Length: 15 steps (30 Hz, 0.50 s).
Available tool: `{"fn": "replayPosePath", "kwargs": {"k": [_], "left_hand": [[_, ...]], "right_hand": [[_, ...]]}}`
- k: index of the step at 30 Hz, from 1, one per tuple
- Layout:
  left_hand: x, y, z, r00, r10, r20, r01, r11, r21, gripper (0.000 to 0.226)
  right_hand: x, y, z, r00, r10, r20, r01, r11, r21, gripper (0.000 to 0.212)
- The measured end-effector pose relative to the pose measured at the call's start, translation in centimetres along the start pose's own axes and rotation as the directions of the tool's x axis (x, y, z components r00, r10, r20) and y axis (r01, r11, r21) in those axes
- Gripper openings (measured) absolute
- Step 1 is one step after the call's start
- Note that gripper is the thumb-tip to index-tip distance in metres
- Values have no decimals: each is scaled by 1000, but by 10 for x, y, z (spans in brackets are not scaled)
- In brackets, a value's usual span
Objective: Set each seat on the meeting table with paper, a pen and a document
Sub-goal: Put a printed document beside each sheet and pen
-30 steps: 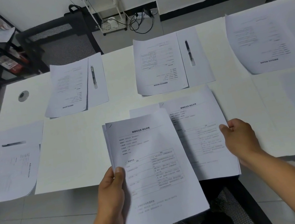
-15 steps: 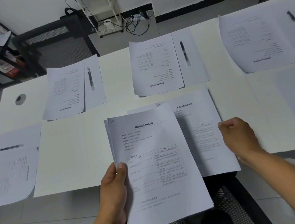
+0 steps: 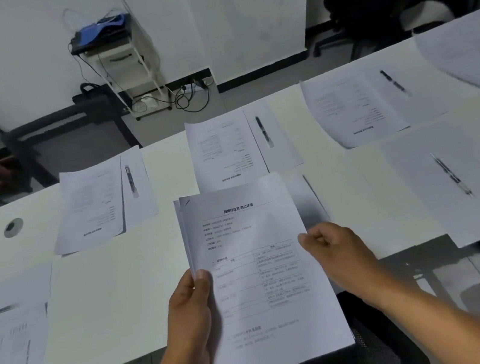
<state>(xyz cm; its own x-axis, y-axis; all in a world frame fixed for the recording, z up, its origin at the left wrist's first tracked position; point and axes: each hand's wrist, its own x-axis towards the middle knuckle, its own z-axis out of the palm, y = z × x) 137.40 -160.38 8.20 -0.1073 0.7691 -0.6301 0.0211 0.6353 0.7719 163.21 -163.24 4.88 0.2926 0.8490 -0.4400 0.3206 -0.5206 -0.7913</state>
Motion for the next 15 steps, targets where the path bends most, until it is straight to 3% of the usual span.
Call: {"fn": "replayPosePath", "kwargs": {"k": [10, 15], "left_hand": [[-20, 18, 16, 984, 74, 162, -92, 990, 104, 26], [-40, 23, 46, 945, 171, 279, -236, 947, 219, 27]], "right_hand": [[-44, -5, -20, 972, 17, -233, -9, 999, 34, 30], [-69, 6, -57, 947, 41, -318, -28, 999, 46, 31]]}}
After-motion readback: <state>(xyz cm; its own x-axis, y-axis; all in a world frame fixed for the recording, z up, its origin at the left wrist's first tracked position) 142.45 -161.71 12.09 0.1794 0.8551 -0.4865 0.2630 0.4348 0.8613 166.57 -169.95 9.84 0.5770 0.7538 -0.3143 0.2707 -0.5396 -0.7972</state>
